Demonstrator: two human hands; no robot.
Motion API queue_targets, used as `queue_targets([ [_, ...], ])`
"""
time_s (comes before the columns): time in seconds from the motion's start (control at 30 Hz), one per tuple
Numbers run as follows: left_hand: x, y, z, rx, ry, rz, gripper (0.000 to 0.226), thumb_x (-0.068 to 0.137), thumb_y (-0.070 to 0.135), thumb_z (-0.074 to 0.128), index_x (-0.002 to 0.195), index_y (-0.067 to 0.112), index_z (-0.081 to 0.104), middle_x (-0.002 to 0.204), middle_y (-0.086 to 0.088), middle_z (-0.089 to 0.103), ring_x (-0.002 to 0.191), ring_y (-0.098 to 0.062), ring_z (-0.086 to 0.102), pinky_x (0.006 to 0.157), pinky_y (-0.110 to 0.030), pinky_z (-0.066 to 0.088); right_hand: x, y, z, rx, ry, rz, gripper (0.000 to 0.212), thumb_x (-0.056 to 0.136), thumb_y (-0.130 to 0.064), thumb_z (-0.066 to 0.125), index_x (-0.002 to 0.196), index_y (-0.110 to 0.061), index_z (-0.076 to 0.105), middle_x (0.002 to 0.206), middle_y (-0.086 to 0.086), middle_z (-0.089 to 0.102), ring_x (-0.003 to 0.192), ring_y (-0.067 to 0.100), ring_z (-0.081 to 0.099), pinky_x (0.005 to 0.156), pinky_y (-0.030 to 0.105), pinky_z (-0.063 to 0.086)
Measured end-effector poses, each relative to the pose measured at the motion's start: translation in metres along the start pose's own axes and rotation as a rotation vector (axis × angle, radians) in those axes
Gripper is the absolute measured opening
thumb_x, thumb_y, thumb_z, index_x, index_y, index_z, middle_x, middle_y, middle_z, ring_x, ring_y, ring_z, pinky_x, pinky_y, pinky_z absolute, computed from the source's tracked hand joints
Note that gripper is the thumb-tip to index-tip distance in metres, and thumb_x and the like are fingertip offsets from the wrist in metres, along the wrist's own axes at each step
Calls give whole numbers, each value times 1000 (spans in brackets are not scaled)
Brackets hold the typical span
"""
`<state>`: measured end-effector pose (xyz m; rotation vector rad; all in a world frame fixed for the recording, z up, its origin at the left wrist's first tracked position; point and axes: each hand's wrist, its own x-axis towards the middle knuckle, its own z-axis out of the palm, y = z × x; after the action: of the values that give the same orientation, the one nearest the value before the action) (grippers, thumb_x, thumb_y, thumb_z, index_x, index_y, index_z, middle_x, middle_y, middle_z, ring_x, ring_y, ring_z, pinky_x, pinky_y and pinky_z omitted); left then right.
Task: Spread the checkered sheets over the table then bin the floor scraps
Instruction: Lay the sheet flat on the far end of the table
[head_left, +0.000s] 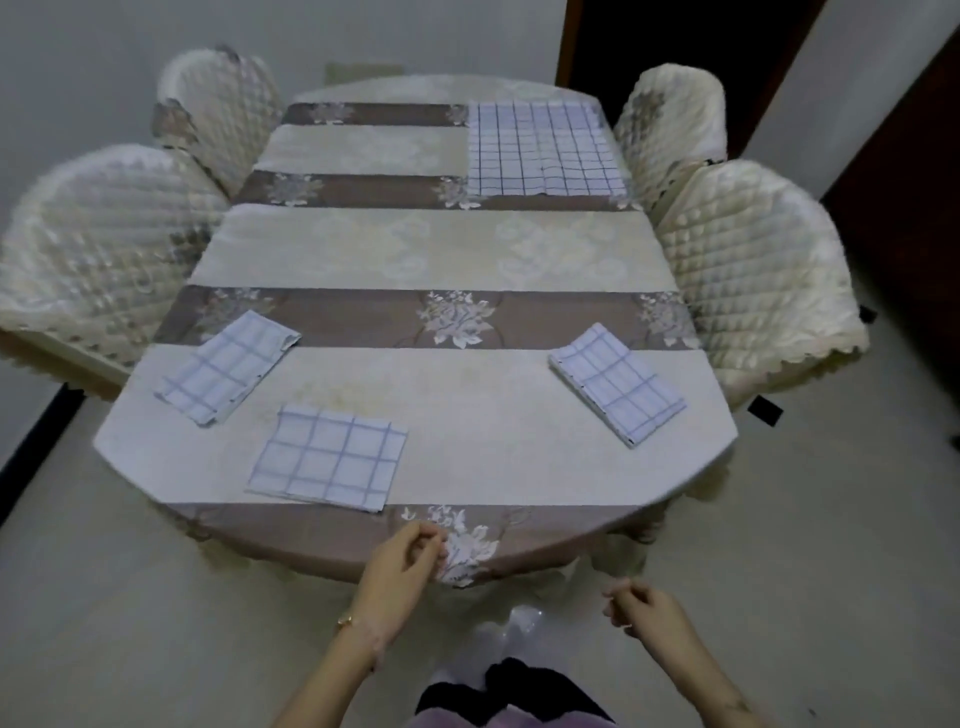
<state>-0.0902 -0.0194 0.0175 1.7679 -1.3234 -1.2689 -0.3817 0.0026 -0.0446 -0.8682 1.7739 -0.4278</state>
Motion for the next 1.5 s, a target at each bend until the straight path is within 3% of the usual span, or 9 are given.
queue_targets([
  [0.23,38,16,13,735,51,416,29,83,8,62,111,9,68,111,-4,69,103,-24,65,91,-33,51,31,-99,-54,-69,327,-345,15,86,-13,61,99,-16,68,95,0,70,89,15,64,83,31,51],
  [0.3,45,17,19,849,48,445,31,77,14,64,107,7,71,110,-9,71,100,-28,69,83,-42,55,50,-118,-64,-147,365,-366,27,86,-14,61,113,-12,64,111,6,68,101,21,62,93,33,47],
  [0.43,55,18,27,982,-57,329,53,88,33,31,134,15,52,145,-4,45,133,-27,45,108,-42,36,84,-135,-68,-452,317,-441,49,85,-23,65,130,-9,53,135,8,54,124,25,49,105,33,36],
  [0.53,54,15,27,1023,-116,313,51,89,35,30,113,14,70,124,-5,66,110,-26,65,88,-45,52,100,-139,-69,-408,424,-424,48,89,-26,58,132,-9,51,140,9,49,128,27,43,106,35,35],
  [0.67,51,14,23,1031,-89,314,75,99,41,1,110,18,72,118,0,69,105,-21,68,82,-42,55,116,-147,-82,-461,503,-368,43,92,-24,53,130,-5,51,136,12,52,126,33,42,101,39,37],
  [0.9,53,11,25,1013,-73,283,76,98,40,-2,113,21,70,122,4,67,110,-18,66,85,-40,54,126,-152,-96,-403,505,-260,50,83,-18,65,130,-7,52,128,16,55,121,36,46,96,46,45],
  [1.07,59,-1,28,960,-72,342,86,88,56,-12,137,20,49,148,3,41,137,-24,39,112,-45,26,122,-146,-98,-116,370,-183,17,78,-14,70,85,1,66,76,16,63,81,24,56,67,32,43],
  [1.33,57,3,27,875,-95,290,49,100,32,29,148,25,25,159,7,13,148,-13,9,119,-30,3,75,-131,-78,458,160,-209,8,81,-10,69,87,-15,69,83,5,73,71,18,68,65,29,57],
  [1.5,36,35,22,340,-35,184,42,96,28,46,137,22,43,145,4,43,129,-15,44,107,-29,36,32,-128,-54,710,-28,-230,21,85,-7,65,106,-7,66,99,9,75,92,24,70,71,30,58],
])
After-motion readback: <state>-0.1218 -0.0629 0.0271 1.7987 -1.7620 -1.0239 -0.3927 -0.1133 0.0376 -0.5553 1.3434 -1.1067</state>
